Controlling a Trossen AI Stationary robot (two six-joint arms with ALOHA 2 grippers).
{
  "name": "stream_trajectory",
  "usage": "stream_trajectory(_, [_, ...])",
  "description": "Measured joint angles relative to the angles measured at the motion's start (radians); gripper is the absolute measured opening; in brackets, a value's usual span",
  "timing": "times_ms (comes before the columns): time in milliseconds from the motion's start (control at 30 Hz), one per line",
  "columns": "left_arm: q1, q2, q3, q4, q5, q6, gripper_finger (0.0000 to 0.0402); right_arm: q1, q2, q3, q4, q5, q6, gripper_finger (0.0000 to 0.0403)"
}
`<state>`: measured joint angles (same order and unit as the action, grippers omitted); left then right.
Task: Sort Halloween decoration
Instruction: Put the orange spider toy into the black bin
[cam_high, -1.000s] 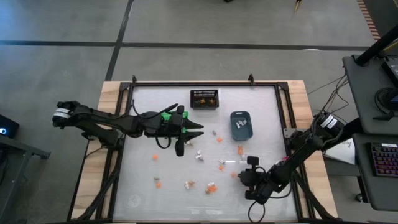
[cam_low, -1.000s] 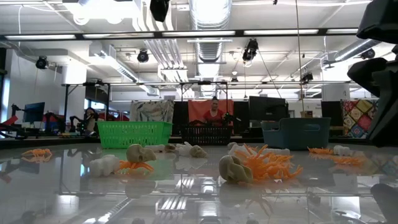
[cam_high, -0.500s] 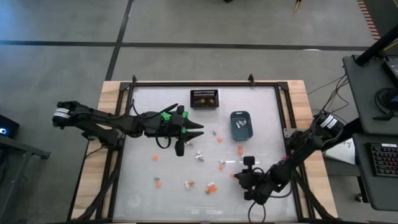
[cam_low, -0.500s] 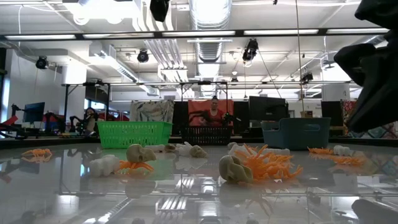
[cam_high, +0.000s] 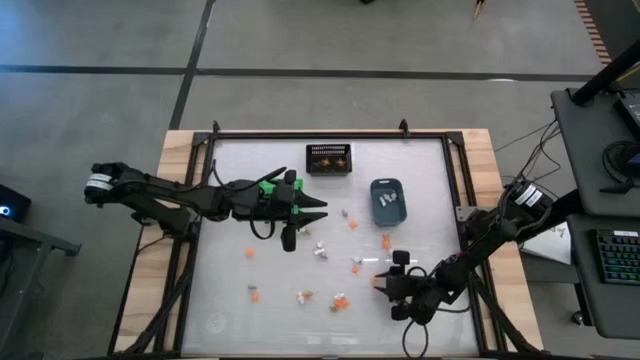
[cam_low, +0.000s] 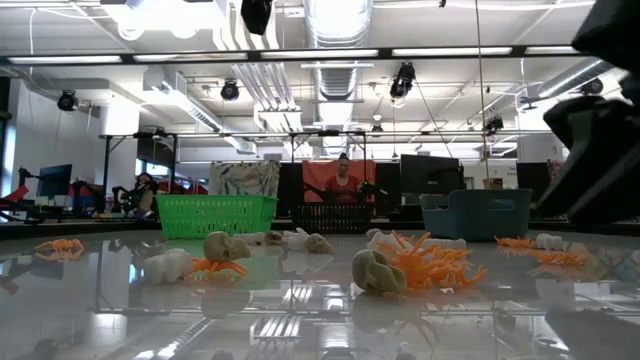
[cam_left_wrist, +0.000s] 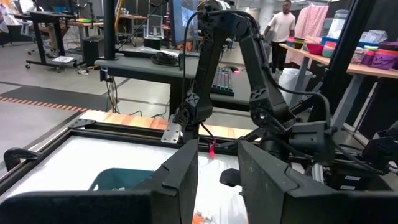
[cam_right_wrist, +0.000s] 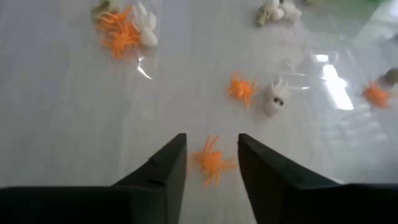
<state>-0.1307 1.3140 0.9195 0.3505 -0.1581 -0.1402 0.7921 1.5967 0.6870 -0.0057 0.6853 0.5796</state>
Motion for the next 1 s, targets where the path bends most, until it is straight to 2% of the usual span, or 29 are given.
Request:
stream_trajectory(167, [0.000, 0.000, 0.000, 0.000, 0.000, 0.000, 0.0098, 0.002, 0.000, -0.082, 0.139, 0.004, 0.030, 0.0190])
stream_trajectory(333, [0.000, 0.000, 0.000, 0.000, 0.000, 0.000, 0.0098, 0.002, 0.000, -0.134, 0.234, 0.005, 0.038, 0.0218])
stream_trajectory(633, [0.000, 0.000, 0.000, 0.001, 0.000, 0.000, 0.0098, 0.001, 0.029, -0.166, 0.335, -0.005, 0.040, 0.0226])
stream_trajectory(1000, [0.000, 0.000, 0.000, 0.005, 0.000, 0.000, 0.0098, -0.005, 0.074, -0.158, 0.360, -0.009, 0.052, 0.0226])
